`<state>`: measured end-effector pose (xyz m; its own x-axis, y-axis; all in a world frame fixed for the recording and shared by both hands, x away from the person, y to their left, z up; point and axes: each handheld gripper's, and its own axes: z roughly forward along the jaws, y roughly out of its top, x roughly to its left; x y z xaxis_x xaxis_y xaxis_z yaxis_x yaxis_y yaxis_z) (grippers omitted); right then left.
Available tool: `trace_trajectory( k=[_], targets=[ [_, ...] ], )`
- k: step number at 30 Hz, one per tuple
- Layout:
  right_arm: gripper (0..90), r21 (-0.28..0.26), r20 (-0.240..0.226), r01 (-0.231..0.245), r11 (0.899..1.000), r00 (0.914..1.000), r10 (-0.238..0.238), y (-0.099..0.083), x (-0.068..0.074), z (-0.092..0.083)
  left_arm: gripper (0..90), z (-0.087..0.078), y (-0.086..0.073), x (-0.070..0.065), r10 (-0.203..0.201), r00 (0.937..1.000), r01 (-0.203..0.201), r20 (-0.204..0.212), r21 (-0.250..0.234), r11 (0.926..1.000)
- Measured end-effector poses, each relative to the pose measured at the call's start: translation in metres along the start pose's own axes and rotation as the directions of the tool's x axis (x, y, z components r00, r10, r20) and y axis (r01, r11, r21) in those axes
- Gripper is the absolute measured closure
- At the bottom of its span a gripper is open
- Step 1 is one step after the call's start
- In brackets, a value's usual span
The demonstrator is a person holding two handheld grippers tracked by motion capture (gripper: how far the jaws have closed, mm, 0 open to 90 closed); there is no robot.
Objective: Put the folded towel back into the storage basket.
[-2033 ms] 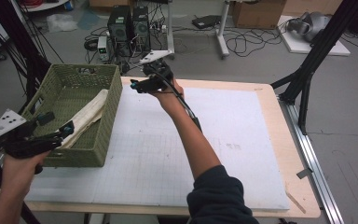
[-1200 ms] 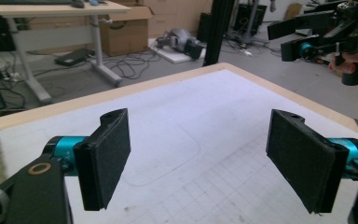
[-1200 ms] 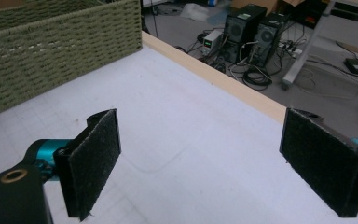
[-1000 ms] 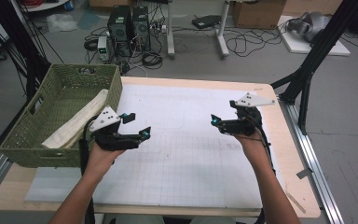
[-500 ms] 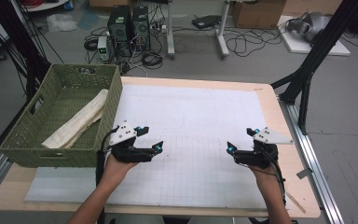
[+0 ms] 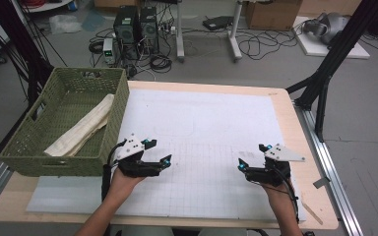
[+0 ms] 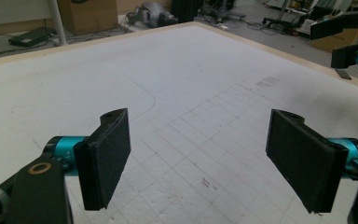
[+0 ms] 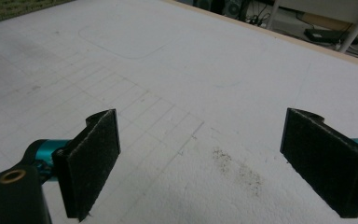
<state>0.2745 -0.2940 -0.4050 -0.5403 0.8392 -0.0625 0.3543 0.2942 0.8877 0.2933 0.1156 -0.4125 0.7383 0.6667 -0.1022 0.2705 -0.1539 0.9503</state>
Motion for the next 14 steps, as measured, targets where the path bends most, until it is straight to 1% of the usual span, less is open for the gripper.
trace_trajectory(
  k=[1, 2, 6, 8, 11, 14],
  targets=[
    [11.1, 0.009, 0.005, 0.007, 1.000, 1.0000, -0.007, -0.0001, 0.0007, 0.0003, 22.4, 0.0001, -0.0003, 0.0001, 0.001, 1.0000, -0.001, 0.000, 0.002, 1.0000],
    [11.1, 0.005, 0.005, 0.012, 1.000, 0.9999, -0.012, -0.0001, 0.0009, 0.0004, 22.4, 0.0004, -0.0008, 0.0001, -0.001, 1.0000, 0.001, 0.001, 0.003, 1.0000],
    [11.1, -0.006, -0.005, 0.006, 1.000, 1.0000, -0.006, 0.0004, 0.0016, 0.0004, 22.4, 0.0008, -0.0023, 0.0005, -0.003, 1.0000, 0.003, -0.002, 0.006, 1.0000],
    [11.1, -0.008, -0.005, 0.007, 1.000, 1.0000, -0.007, 0.0006, 0.0020, 0.0005, 22.4, 0.0001, -0.0021, 0.0010, 0.002, 1.0000, -0.002, -0.006, 0.006, 1.0000],
    [11.1, -0.008, -0.004, 0.012, 1.000, 0.9999, -0.012, 0.0003, 0.0015, 0.0007, 22.4, 0.0001, -0.0022, 0.0013, -0.004, 0.9999, 0.004, -0.009, 0.004, 1.0000],
    [11.1, -0.009, -0.004, 0.007, 1.000, 1.0000, -0.007, 0.0002, 0.0009, 0.0011, 22.4, 0.0004, -0.0023, 0.0016, -0.002, 1.0000, 0.002, -0.009, 0.005, 1.0000]
  ],
)
